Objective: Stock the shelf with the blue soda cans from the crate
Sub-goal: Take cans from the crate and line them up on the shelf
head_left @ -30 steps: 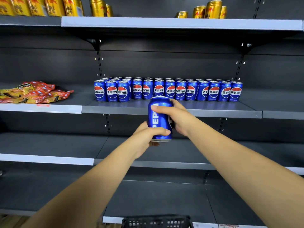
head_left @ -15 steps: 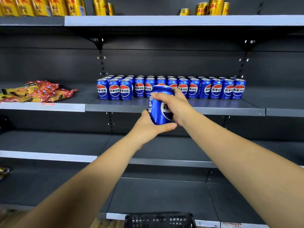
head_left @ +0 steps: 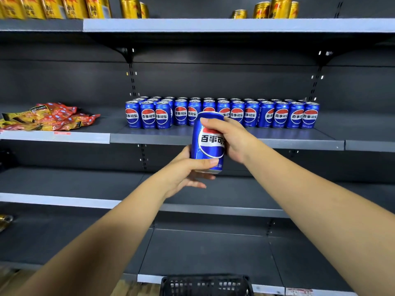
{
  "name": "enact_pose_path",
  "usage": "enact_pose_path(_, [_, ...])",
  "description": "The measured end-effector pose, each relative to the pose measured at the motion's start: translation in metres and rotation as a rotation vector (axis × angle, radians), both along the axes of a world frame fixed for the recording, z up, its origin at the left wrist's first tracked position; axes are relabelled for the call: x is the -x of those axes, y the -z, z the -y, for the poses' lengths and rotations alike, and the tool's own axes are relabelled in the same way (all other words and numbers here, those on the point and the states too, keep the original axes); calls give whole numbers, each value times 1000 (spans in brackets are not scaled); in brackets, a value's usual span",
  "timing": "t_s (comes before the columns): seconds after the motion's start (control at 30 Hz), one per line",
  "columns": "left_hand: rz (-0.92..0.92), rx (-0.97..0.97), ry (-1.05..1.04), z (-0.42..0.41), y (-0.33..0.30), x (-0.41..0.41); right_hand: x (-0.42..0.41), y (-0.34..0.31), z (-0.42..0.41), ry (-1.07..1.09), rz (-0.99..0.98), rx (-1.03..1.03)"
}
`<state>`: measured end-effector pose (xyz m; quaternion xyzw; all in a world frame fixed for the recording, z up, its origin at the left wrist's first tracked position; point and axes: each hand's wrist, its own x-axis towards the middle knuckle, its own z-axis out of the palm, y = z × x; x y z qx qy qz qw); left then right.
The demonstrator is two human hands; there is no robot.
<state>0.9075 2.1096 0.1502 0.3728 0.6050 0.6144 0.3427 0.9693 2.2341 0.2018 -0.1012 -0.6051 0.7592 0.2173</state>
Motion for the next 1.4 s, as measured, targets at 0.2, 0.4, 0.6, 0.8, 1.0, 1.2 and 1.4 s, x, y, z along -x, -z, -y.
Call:
enact_pose_path(0.2, [-125, 69, -129, -10, 13, -6, -3, 11, 5, 119, 1, -234])
enact_pose_path(0.4, [-103, 35, -107, -11, 12, -1, -7, 16, -5, 4, 53, -267])
enact_pose_path(0.6, [-93, -1, -62, -20, 5, 1, -20, 30, -24, -137, 157, -370])
enact_pose_path(0.8, [-121, 6, -45, -28, 20, -4, -29, 34, -37, -174, 194, -508])
enact_pose_path(1.0, [-147, 7, -131, -28, 34, -4, -26, 45, -44, -99, 211, -521])
enact_pose_path(1.2, [-141, 45, -180, -23, 36, 24, -8, 44, -45, -75, 210, -517])
enact_pose_path(1.4, [75, -6, -396, -8, 52, 86, 34, 43, -49, -20, 244, -504])
